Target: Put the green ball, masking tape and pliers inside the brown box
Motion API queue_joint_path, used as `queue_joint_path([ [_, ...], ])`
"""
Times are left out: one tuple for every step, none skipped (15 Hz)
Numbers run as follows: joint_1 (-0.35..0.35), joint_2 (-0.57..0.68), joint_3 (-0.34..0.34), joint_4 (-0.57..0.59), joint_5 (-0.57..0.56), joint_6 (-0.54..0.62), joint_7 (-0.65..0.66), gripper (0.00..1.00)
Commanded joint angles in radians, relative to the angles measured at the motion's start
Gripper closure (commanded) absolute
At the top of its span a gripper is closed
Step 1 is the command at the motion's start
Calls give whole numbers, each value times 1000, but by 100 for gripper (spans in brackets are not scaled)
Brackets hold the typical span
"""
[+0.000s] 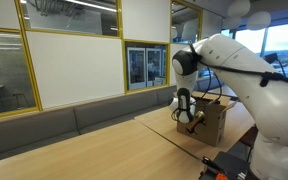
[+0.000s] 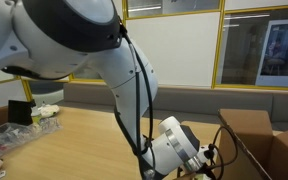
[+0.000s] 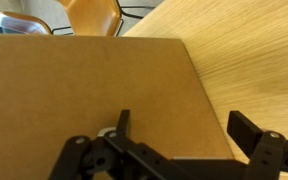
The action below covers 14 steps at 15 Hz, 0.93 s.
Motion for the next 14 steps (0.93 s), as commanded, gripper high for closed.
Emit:
queue_joint_path([
  [-22,10,-23,63,20,-33,18,0],
  [-26,3,-26,68,21,-37,20,0],
  [-28,-8,-28,71,22,-42,23,0],
  [-22,-24,-35,70,19,-45,30,0],
  [-15,-39,-39,69,17,-47,36,0],
  [-8,-65,-41,62,15,-47,42,0],
  [4,-98,-44,50,12,-47,50,0],
  [17,-137,-45,36,7,-47,57,0],
  [36,-191,-45,12,1,-48,63,0],
  [50,-234,-43,2,-4,-52,68,0],
  [62,-278,-37,-8,-9,-52,71,0],
  [77,-325,-30,-20,-18,-57,75,0],
  [89,-374,-19,-33,-24,-63,74,0],
  [101,-428,-3,-54,-32,-64,71,0],
])
